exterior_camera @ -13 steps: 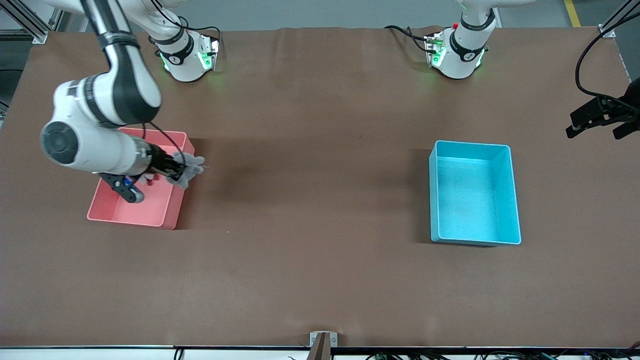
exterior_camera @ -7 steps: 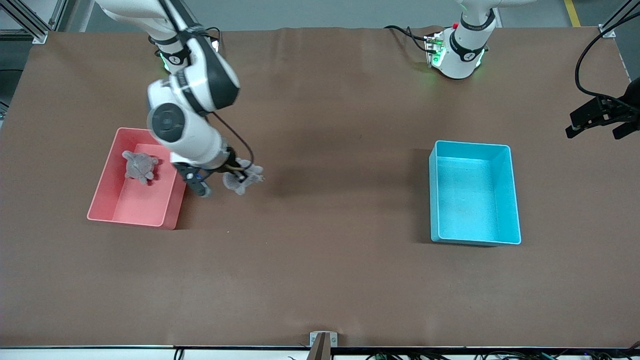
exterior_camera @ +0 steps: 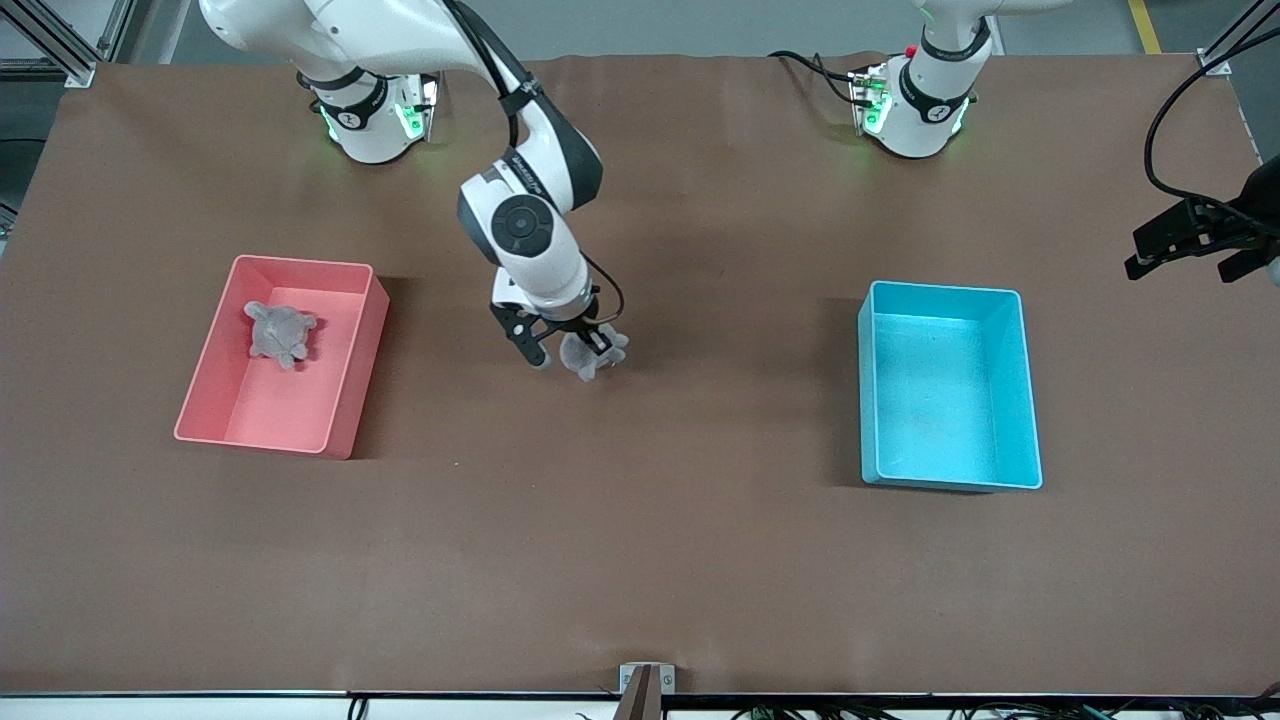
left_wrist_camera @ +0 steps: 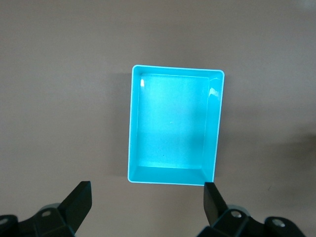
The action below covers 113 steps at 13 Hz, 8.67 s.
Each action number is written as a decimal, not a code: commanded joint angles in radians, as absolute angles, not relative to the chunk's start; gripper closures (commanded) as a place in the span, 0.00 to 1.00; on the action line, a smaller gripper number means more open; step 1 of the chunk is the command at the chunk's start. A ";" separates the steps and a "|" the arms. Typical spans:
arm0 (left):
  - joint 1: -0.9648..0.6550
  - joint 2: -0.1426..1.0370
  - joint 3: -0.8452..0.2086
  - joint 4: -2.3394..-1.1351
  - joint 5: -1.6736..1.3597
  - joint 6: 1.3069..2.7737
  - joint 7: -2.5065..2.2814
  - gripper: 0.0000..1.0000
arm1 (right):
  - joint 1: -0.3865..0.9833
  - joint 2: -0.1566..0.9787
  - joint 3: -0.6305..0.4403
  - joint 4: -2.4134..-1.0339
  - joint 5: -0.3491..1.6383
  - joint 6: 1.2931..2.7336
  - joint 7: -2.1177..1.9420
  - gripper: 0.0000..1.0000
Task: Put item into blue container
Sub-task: 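Lift the toy to mid-table with the right gripper while the left gripper approaches, then set the grey toy on the table and open the right gripper, then grasp the toy with the left gripper while the right gripper reaches the pink box, then carry the toy to the blue box while the right gripper grasps the second toy, then lower the toy into the blue box while the right gripper carries the second toy, then set the second toy on the table while the left gripper withdraws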
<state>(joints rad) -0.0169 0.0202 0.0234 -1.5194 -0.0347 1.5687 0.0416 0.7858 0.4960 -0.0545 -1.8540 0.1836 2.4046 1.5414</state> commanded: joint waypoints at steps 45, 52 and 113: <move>-0.574 0.779 -0.189 -1.485 -0.491 2.301 -0.902 0.03 | -0.172 0.179 -0.077 -2.341 -0.022 2.370 -0.138 0.00; -0.594 0.799 -0.187 -1.534 -0.551 2.293 -0.887 0.02 | -0.103 0.207 -0.077 -2.364 0.003 2.372 0.037 0.00; 0.097 0.440 -0.201 -1.993 0.307 2.347 -0.100 0.00 | 0.763 0.695 -0.067 -1.448 0.104 2.103 1.283 0.00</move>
